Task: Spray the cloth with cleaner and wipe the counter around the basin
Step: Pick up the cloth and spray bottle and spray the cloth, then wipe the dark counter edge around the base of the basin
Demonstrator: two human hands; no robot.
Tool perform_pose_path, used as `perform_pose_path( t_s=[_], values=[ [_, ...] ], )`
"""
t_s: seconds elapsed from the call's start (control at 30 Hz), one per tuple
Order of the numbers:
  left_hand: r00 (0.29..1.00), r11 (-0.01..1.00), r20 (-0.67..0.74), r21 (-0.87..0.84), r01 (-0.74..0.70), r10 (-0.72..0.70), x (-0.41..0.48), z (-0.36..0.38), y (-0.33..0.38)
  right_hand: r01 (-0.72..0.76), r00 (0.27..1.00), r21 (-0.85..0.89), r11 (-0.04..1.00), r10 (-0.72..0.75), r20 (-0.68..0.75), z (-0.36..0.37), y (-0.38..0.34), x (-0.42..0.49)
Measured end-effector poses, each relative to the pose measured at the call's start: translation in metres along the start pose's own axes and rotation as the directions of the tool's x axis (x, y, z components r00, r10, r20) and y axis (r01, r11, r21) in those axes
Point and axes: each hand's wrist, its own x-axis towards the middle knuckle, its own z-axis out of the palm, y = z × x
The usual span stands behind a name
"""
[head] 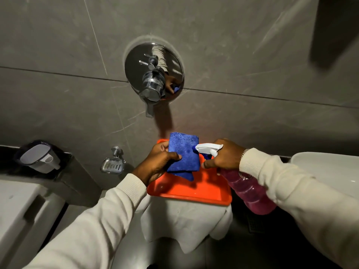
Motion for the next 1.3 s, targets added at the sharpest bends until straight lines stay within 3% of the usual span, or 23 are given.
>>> perform_pose_path(
  t_s=[0.17, 0.3, 0.4, 0.53, 0.63, 0.8, 0.9, 0.97, 1.03, 1.07, 1.13, 1.17, 1.23, 1.3],
  values=[
    [1.0, 1.0, -0.017, 0.003, 0.02, -0.02, -0.002, -0.002, 0.005, 0.018, 0.999, -0.02, 1.0, -0.019, -0.041, 0.0, 0.0, 0.004],
    [0.998, 0.999, -0.038, 0.003, 0.042, -0.042, -0.003, -0.007, 0.006, 0.049, 0.976, 0.178, 0.983, -0.009, -0.219, -0.003, 0.014, 0.007],
    [0.996, 0.997, -0.049, -0.001, 0.071, -0.071, -0.004, -0.013, 0.003, 0.046, 0.893, 0.462, 0.886, 0.171, -0.416, 0.003, 0.023, 0.02],
    [0.99, 0.992, -0.071, -0.024, 0.123, -0.125, -0.007, -0.018, -0.007, 0.128, 0.723, 0.623, 0.772, 0.358, -0.592, 0.03, 0.03, 0.048],
    [0.986, 0.988, -0.067, 0.003, 0.156, -0.155, -0.013, -0.023, -0.011, 0.075, 0.638, 0.633, 0.77, 0.451, -0.625, 0.053, 0.04, 0.069],
    [0.983, 0.981, -0.037, 0.072, 0.181, -0.179, -0.017, -0.03, -0.007, 0.113, 0.52, 0.585, 0.803, 0.454, -0.724, 0.081, 0.032, 0.083],
    [0.974, 0.971, 0.052, 0.112, 0.213, -0.219, -0.018, -0.034, -0.003, 0.088, 0.52, 0.638, 0.765, 0.511, -0.685, 0.09, 0.031, 0.073],
    [0.972, 0.973, 0.09, 0.101, 0.21, -0.219, -0.017, -0.035, 0.002, 0.088, 0.601, 0.7, 0.708, 0.523, -0.604, 0.092, 0.025, 0.061],
    [0.966, 0.977, 0.151, 0.071, 0.202, -0.211, -0.015, -0.025, 0.003, 0.098, 0.632, 0.785, 0.612, 0.571, -0.524, 0.103, 0.016, 0.04],
    [0.956, 0.976, 0.195, 0.056, 0.21, -0.217, -0.014, -0.02, 0.0, 0.14, 0.594, 0.83, 0.539, 0.625, -0.506, 0.109, 0.011, 0.026],
    [0.917, 0.972, 0.323, 0.045, 0.232, -0.234, -0.013, -0.002, -0.001, 0.304, 0.515, 0.923, 0.236, 0.774, -0.368, 0.12, 0.002, -0.002],
    [0.852, 0.955, 0.432, 0.091, 0.283, -0.294, -0.017, 0.023, -0.016, 0.396, 0.494, 0.917, 0.059, 0.827, -0.266, 0.137, 0.009, -0.033],
    [0.775, 0.941, 0.535, 0.167, 0.293, -0.336, -0.023, 0.054, -0.033, 0.478, 0.658, 0.847, -0.233, 0.734, -0.169, 0.155, 0.007, -0.064],
    [0.768, 0.934, 0.54, 0.281, 0.22, -0.344, -0.03, 0.08, -0.05, 0.486, 0.701, 0.779, -0.397, 0.709, -0.076, 0.172, 0.004, -0.094]
  ],
)
